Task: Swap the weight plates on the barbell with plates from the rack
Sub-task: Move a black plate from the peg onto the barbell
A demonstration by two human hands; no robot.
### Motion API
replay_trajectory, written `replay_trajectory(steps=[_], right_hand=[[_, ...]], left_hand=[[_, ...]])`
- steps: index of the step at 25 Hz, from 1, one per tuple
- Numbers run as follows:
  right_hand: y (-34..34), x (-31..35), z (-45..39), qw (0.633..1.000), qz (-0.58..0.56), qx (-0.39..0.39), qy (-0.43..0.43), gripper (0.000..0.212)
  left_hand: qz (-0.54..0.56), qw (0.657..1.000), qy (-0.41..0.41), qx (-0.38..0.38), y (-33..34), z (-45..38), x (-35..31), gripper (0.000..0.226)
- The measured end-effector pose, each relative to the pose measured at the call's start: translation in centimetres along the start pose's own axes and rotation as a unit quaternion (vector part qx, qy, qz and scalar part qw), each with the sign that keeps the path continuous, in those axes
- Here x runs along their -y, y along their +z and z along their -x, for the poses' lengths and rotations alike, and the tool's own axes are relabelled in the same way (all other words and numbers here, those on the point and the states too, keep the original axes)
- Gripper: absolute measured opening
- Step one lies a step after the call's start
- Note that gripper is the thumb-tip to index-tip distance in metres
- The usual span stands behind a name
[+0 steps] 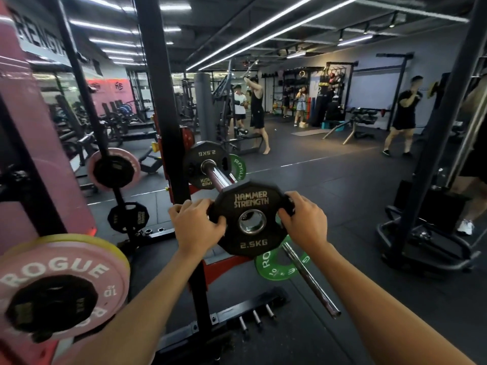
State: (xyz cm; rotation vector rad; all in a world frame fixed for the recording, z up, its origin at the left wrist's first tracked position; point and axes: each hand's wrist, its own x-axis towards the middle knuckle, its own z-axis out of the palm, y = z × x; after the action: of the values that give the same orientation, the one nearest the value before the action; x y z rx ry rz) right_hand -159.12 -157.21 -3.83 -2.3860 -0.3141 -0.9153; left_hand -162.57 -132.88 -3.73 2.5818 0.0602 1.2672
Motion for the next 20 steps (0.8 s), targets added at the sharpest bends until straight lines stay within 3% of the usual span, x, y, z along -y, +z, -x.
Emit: replay_trajectory(steps=[6, 14, 20], right_hand=[[2.1, -1.1, -2.3, 0.997, -0.063, 0.023, -0.047, 0.03], [4.9, -1.1, -3.6, 0.994, -0.093, 0.014, -0.05, 0.027], [5.7, -0.7, -5.7, 0.993, -0.106, 0.044, -0.031, 0.029]], left_hand=[[-0.039, 0.997, -0.02, -0.071, 0.5, 0.1, -0.1, 0.032], [-0.029, 0.996, -0.06, -0.06, 1.2, 0.2, -0.2, 0.028], [-0.062, 0.992, -0.106, 0.001, 1.2, -1.0, -0.3, 0.031]])
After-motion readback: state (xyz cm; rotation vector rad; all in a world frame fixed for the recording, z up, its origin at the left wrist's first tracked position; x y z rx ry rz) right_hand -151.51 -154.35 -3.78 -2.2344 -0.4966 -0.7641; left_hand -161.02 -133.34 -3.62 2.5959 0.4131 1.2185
